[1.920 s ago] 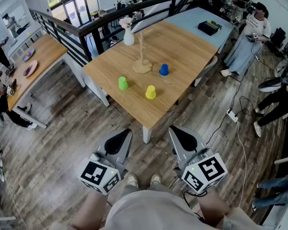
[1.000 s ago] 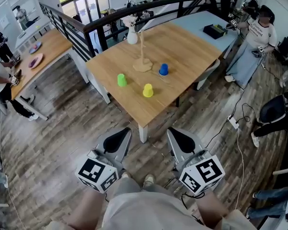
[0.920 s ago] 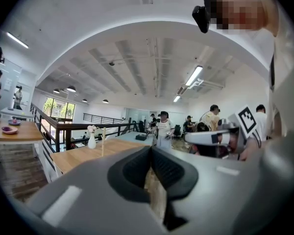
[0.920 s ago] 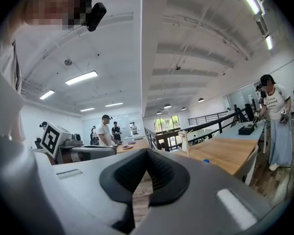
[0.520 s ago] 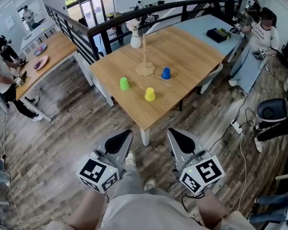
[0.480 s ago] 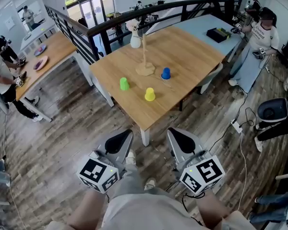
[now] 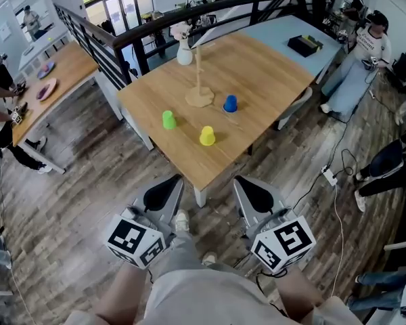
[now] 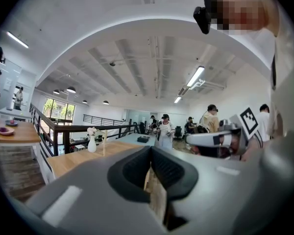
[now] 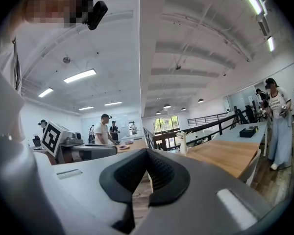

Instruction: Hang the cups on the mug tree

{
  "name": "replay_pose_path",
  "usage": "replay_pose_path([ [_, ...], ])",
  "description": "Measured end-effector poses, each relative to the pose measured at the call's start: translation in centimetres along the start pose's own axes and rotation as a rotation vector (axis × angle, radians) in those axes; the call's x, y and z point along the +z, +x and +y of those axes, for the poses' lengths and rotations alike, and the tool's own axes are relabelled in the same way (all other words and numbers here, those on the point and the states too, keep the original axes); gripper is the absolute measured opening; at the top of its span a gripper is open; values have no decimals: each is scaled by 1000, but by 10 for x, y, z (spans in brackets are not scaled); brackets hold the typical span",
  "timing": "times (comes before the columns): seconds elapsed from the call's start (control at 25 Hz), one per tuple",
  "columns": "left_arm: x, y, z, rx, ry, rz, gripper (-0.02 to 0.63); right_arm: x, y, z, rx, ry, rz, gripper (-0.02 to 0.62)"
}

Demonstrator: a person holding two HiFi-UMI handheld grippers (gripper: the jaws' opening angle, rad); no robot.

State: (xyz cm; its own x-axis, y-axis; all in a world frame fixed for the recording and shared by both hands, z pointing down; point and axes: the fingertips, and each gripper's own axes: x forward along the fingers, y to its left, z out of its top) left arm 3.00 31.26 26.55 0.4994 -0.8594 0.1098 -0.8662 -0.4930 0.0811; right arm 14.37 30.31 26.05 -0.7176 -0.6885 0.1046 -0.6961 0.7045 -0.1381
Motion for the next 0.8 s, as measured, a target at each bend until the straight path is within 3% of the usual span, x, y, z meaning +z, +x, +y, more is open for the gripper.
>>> replay_pose_path([
  [0.8, 20, 105, 174, -87, 9, -5, 2, 25, 193, -46, -71, -10, 21, 0],
])
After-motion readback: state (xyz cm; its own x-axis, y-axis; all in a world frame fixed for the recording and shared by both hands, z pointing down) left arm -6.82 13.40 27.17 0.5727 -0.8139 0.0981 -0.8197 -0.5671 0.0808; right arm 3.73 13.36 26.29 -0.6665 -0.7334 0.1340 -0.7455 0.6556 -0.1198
